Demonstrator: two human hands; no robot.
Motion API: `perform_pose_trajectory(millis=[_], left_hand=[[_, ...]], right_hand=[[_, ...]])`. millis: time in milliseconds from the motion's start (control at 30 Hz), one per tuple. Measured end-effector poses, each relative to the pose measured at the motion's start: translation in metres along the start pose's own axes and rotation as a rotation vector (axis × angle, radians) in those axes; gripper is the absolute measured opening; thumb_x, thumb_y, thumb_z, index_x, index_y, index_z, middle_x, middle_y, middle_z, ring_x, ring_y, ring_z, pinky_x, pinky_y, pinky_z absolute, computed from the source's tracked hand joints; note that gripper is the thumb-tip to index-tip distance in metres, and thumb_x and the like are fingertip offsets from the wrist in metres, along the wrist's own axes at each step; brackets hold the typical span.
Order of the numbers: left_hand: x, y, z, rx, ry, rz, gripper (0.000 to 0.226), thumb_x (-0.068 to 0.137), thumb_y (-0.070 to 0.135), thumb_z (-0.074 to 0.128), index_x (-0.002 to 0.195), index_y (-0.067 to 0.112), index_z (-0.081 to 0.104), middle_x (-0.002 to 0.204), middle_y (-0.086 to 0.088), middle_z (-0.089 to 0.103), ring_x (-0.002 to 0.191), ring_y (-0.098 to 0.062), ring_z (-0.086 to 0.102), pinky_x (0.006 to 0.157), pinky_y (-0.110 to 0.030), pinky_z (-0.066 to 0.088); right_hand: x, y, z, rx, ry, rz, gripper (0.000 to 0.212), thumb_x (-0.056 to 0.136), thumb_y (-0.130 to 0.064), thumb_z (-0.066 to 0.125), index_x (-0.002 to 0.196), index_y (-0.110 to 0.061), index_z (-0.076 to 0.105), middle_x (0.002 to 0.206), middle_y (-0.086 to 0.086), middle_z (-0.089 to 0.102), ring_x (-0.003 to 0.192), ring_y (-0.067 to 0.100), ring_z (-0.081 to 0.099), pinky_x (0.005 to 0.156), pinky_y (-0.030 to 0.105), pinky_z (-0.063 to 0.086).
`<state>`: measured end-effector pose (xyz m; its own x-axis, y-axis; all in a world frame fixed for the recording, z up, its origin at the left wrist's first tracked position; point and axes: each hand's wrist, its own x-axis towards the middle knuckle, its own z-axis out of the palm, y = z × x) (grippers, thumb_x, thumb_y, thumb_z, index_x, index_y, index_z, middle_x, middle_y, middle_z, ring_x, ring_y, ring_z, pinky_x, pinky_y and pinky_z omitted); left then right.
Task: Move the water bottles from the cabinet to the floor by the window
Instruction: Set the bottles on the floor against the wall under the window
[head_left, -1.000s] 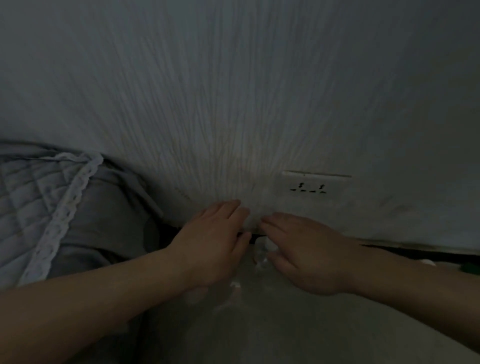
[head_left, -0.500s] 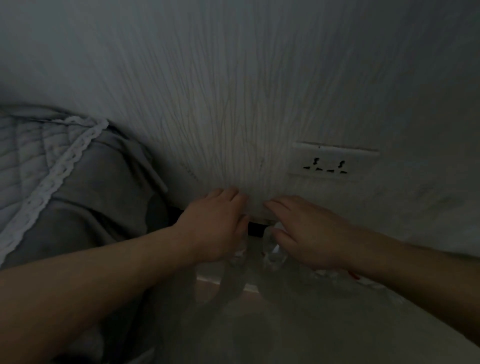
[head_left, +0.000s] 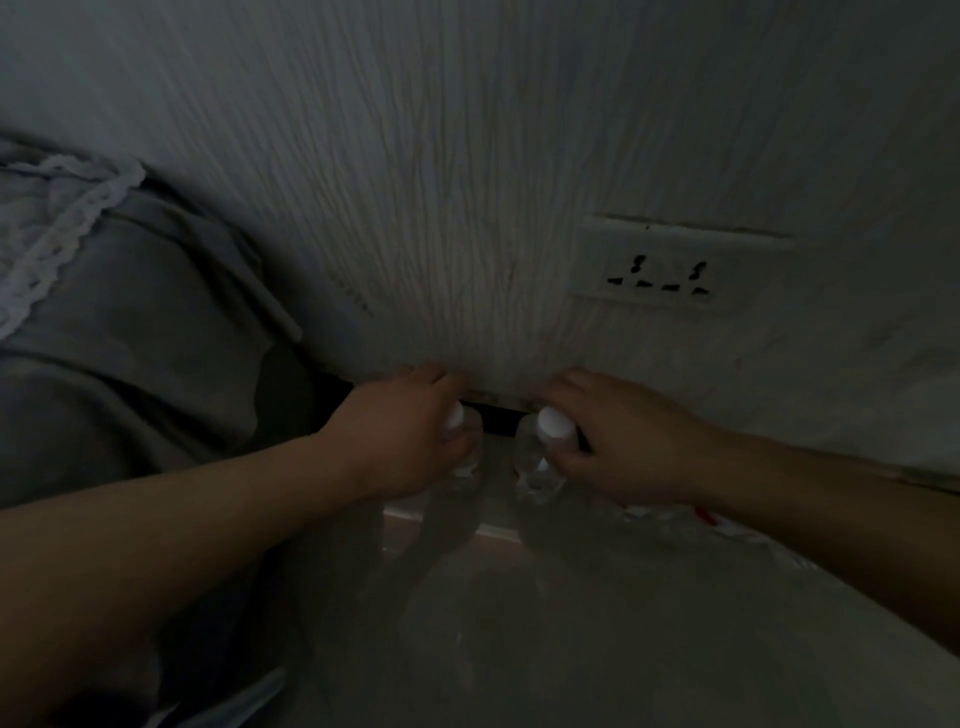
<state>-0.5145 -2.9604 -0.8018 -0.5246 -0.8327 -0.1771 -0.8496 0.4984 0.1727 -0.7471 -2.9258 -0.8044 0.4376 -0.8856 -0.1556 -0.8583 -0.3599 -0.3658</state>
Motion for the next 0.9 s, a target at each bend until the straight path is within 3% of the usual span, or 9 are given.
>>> perform_pose_trajectory(millis=[133, 467, 600, 733, 900], left_hand=[[0.000, 0.000, 0.005, -0.024, 0.004, 0.007, 0.047, 0.075, 0.057, 0.061, 0.110, 0.027, 0.056, 0.104, 0.005, 0.059, 0.096, -0.017, 0.060, 0.074, -0.031, 0.049], [0.012, -0.005, -0.003, -0.189, 0.023, 0.007, 0.035, 0.070, 0.037, 0.074, 0.097, 0.015, 0.068, 0.096, -0.004, 0.062, 0.090, -0.020, 0.060, 0.077, -0.032, 0.049], [0.014, -0.005, -0.010, -0.178, 0.028, 0.025, 0.028, 0.073, 0.028, 0.073, 0.097, 0.014, 0.070, 0.097, -0.006, 0.063, 0.091, -0.019, 0.060, 0.076, -0.030, 0.047], [0.017, -0.004, -0.019, -0.234, 0.050, 0.028, 0.025, 0.075, 0.019, 0.071, 0.099, 0.014, 0.071, 0.100, -0.004, 0.063, 0.093, -0.017, 0.058, 0.078, -0.027, 0.045], [0.017, -0.005, -0.021, -0.220, -0.016, 0.058, 0.027, 0.074, 0.012, 0.069, 0.100, 0.017, 0.071, 0.102, -0.003, 0.063, 0.095, -0.018, 0.060, 0.080, -0.026, 0.045]], right_hand=[[-0.002, 0.000, 0.001, 0.023, 0.008, -0.010, 0.035, 0.083, -0.032, 0.067, 0.115, -0.019, 0.058, 0.102, -0.006, 0.053, 0.092, 0.011, 0.052, 0.073, 0.029, 0.040], [0.002, 0.004, 0.004, 0.064, 0.051, 0.037, 0.024, 0.082, -0.032, 0.065, 0.099, -0.015, 0.063, 0.096, 0.002, 0.058, 0.087, 0.017, 0.056, 0.076, 0.035, 0.045], [0.005, 0.006, 0.004, 0.073, 0.104, 0.046, 0.021, 0.079, -0.030, 0.068, 0.094, -0.015, 0.065, 0.091, 0.001, 0.061, 0.083, 0.014, 0.055, 0.070, 0.027, 0.038], [0.007, 0.006, 0.003, 0.087, 0.146, 0.060, 0.020, 0.079, -0.033, 0.069, 0.088, -0.016, 0.064, 0.084, -0.003, 0.061, 0.078, 0.012, 0.055, 0.066, 0.029, 0.040], [0.013, 0.001, -0.001, 0.164, 0.215, 0.139, 0.032, 0.070, -0.046, 0.076, 0.083, -0.018, 0.065, 0.077, -0.008, 0.059, 0.069, 0.006, 0.054, 0.059, 0.024, 0.040]])
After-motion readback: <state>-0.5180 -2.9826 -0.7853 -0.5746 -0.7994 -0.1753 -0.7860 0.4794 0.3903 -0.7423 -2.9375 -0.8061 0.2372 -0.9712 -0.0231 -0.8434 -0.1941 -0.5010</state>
